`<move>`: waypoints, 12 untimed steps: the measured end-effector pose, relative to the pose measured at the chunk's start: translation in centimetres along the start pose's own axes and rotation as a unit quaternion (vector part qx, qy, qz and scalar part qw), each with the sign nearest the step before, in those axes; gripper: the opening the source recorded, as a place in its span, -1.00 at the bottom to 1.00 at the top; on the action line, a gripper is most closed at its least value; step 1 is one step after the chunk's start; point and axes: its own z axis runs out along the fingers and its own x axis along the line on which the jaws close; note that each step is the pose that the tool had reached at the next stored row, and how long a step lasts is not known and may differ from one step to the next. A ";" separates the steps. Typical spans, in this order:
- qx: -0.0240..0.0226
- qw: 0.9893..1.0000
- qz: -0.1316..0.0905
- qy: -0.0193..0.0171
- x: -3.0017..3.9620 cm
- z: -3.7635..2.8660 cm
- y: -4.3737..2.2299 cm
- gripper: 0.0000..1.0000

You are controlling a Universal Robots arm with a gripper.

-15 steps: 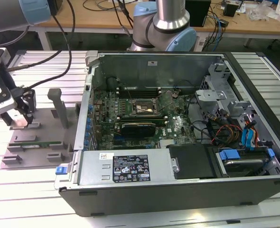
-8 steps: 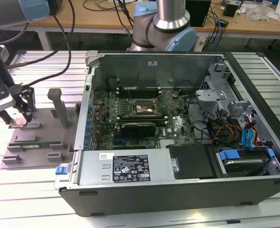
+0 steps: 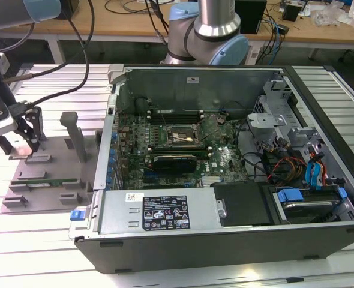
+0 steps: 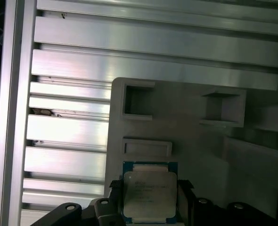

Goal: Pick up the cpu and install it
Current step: 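Pick up the cpu and move it towards the insertion slot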

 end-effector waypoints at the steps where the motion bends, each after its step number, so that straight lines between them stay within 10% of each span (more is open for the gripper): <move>1: 0.000 1.000 0.000 0.000 0.00 -0.10 0.00 0.10; 12: 0.000 1.000 0.000 0.000 -0.02 -0.89 -0.02 0.10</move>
